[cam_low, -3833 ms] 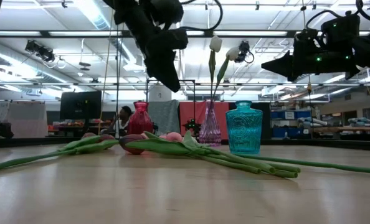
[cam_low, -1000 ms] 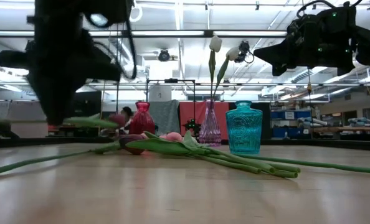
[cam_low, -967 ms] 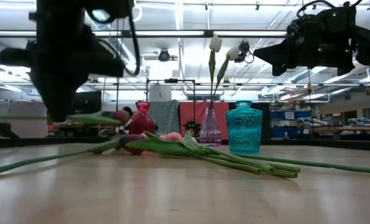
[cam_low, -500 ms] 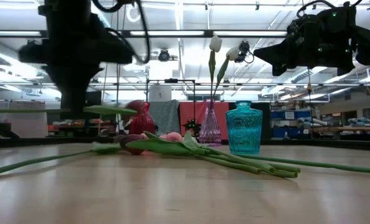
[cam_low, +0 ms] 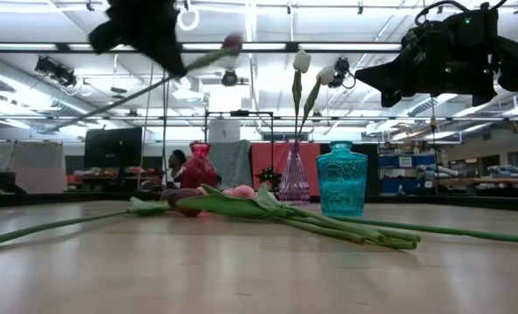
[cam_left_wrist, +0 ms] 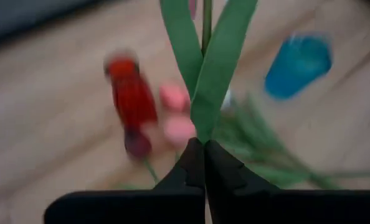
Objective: Sort flowers into vase by color
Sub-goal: Put the red tulip into the red vase
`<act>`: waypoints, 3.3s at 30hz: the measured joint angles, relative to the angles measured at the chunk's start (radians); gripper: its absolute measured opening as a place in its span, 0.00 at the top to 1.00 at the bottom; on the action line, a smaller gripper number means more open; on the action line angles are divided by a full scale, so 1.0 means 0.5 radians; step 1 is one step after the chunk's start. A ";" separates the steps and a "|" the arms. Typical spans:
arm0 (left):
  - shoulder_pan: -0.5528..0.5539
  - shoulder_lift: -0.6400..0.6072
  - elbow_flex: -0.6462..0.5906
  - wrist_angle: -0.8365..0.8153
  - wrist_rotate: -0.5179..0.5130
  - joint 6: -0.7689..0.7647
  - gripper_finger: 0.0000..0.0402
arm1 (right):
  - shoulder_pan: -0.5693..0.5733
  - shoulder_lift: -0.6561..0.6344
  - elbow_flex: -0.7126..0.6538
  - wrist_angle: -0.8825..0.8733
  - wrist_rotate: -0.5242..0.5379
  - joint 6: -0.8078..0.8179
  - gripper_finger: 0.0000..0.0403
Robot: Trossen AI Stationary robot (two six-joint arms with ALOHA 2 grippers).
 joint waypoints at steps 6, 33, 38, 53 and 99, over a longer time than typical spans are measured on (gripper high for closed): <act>0.134 -0.107 -0.001 0.302 -0.306 0.532 1.00 | 0.000 0.000 0.000 0.011 0.000 0.000 0.97; 0.888 -0.168 -0.461 2.131 0.100 2.230 1.00 | 0.001 0.000 0.000 -0.005 0.000 -0.029 0.97; 0.859 -0.321 -0.743 2.529 0.075 2.224 1.00 | 0.000 0.000 0.000 -0.005 0.000 -0.029 0.97; 0.720 -0.379 -1.295 3.255 -0.045 2.278 1.00 | 0.001 -0.001 0.000 0.005 0.002 -0.030 0.97; 0.255 -0.378 -1.223 1.838 0.148 1.024 0.63 | 0.000 0.000 0.000 -0.022 0.001 -0.066 0.97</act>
